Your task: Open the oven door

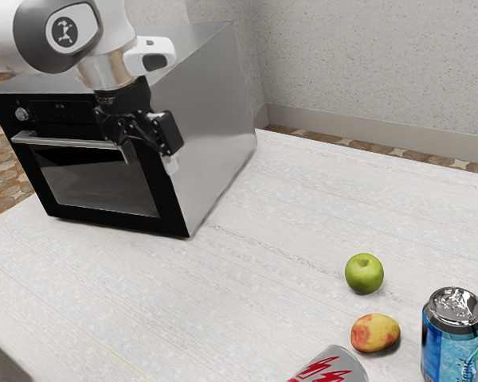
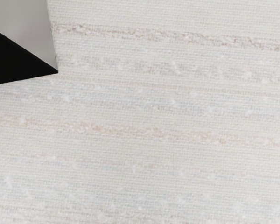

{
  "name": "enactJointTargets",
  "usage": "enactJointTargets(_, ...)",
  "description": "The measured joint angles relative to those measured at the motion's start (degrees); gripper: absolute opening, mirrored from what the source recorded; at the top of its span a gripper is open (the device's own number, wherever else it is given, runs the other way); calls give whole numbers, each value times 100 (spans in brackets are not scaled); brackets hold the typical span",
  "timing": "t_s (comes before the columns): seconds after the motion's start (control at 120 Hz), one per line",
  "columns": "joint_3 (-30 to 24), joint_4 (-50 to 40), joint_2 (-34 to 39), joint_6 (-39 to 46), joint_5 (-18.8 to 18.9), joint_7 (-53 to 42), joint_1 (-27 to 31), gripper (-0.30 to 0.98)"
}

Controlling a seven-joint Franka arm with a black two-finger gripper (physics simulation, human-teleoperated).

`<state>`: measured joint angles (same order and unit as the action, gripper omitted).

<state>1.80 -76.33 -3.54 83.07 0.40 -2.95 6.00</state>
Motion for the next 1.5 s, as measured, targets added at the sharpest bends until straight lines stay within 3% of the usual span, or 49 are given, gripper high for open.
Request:
enactJointTargets(0.167, -1, 114, 52, -87, 4, -88, -175, 69)
enactJointTargets(0.25, 150, 926, 1045, -217, 133, -539, -467, 68)
enactJointTargets(0.333, 742, 745, 1276, -439, 458, -1396, -187, 68)
enactJointTargets(0.383, 977, 20, 1593, -203, 526, -2016, -95, 68)
enactJointTargets(0.483, 1873, -662, 1445, 514, 144, -3241, -34, 69)
enactJointTargets(0.658, 2249, -954, 866, 1639, -139, -4972, -86, 69)
enactJointTargets(0.733, 2294, -1582, 994, 2349, -28, -5539, -70, 68)
enactJointTargets(0.85, 2174, -2842, 1563, 3647, 642, -6212, -104, 69)
enactJointTargets(1.017, 2131, -3068, 1534, 4830, 1331, -6978, -124, 69)
enactJointTargets(1.35, 2275, -3086, 1262, 5796, 1520, -7977, -104, 69)
enactJointTargets(1.5, 2264, -3507, 1408, 6058, 1536, -8229, -105, 69)
